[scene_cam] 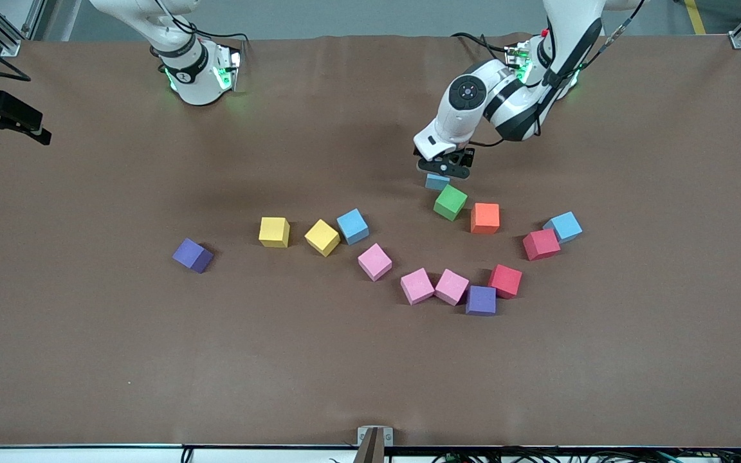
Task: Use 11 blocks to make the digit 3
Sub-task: 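Close the left gripper on the blue cube and lift it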
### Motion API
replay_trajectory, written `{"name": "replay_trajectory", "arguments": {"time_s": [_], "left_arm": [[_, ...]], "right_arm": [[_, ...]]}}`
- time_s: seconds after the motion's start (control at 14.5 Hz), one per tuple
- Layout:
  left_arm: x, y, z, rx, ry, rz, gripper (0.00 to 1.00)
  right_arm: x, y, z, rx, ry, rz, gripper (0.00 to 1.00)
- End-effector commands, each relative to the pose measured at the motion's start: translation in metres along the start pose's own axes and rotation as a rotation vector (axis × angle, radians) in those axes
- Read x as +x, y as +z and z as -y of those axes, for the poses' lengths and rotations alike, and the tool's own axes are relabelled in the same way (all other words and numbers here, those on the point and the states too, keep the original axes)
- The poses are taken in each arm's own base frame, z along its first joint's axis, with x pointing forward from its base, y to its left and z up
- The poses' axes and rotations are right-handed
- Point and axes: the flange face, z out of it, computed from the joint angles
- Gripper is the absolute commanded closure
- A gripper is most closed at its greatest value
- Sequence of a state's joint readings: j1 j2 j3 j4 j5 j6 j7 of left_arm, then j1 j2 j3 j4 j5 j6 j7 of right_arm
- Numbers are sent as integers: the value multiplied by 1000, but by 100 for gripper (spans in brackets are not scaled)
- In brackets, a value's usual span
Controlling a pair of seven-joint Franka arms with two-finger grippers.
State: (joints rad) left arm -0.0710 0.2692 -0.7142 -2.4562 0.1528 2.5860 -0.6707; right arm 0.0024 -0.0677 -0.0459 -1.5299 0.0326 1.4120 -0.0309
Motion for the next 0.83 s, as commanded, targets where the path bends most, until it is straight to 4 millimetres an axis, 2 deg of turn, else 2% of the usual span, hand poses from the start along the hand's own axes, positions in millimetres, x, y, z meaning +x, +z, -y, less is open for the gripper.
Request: {"name": "replay_trajectory", "arguments": {"time_s": [0.0,0.14,0.41,0.48,0.76], "left_arm": [[3,4,-3,-1,-11,-7,11],[7,3,-3,-3,-11,-12,30],[13,3,0,16,23,-33,57],[15,3,2,19,13,-35,60],[20,-6,-8,15,-49,-54,61]], "right_arm": [[-4,-6,-4,4,8,-17,0],[-3,-5,-9,4,11,-19,0],[-1,-5,-19,3,28,-22,0],[1,-3,-21,0,32,-25,0],[23,18,-39,-9,62,-27,0]]}}
